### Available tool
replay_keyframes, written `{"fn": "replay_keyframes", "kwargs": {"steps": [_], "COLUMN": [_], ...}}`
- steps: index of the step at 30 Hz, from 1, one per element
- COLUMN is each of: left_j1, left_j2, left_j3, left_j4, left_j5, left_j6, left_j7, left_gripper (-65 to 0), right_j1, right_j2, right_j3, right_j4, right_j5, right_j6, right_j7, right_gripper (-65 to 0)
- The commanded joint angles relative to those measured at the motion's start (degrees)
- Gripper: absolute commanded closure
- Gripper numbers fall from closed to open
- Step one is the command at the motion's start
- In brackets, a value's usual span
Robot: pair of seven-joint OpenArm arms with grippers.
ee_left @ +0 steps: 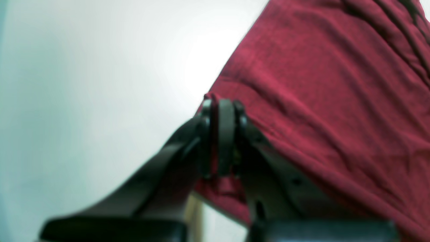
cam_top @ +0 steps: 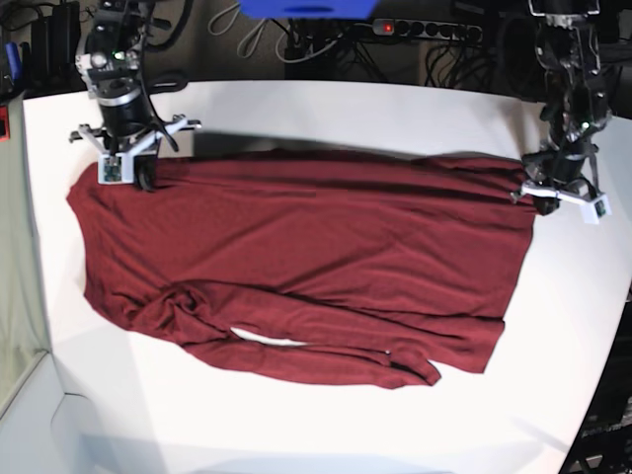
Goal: Layout the t-shirt on the table in an organized manner, then fold the t-shirt properly
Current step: 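Lower the left gripper and grasp the shirt side edge near the collar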
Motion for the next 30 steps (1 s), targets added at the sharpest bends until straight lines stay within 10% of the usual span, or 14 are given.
{"fn": "replay_keyframes", "kwargs": {"steps": [1,11,21,30], "left_j1": [-0.77,-1.65,-4.38,-4.90], "left_j2": [-0.86,-1.30,-1.39,-1.30], "left_j3": [-0.48,-0.04,-0.39,-2.41], "left_j4": [0.40,-4.61,-6.37,-6.02], "left_j5": [0.17,0.17,0.25,-0.27], "left_j6": [0.05,0.05,-0.03,-0.03], "left_j7": [-1.36,-0.30,4.89,5.15], "left_gripper": [0.0,-2.2,-32.8,-33.2], "right_j1": [0.11,0.73,0.82,1.96], "right_j2": [0.28,0.28,0.28,1.25], "right_j3": [0.10,0.28,0.01,0.28], "right_j4": [0.93,0.84,-3.56,-4.17], "right_j5": [0.38,0.38,0.38,0.29], "right_j6": [-0.13,-0.13,-0.13,-0.13], "right_j7": [1.52,1.43,1.79,1.43], "right_gripper": [0.0,0.0,0.0,0.0]}}
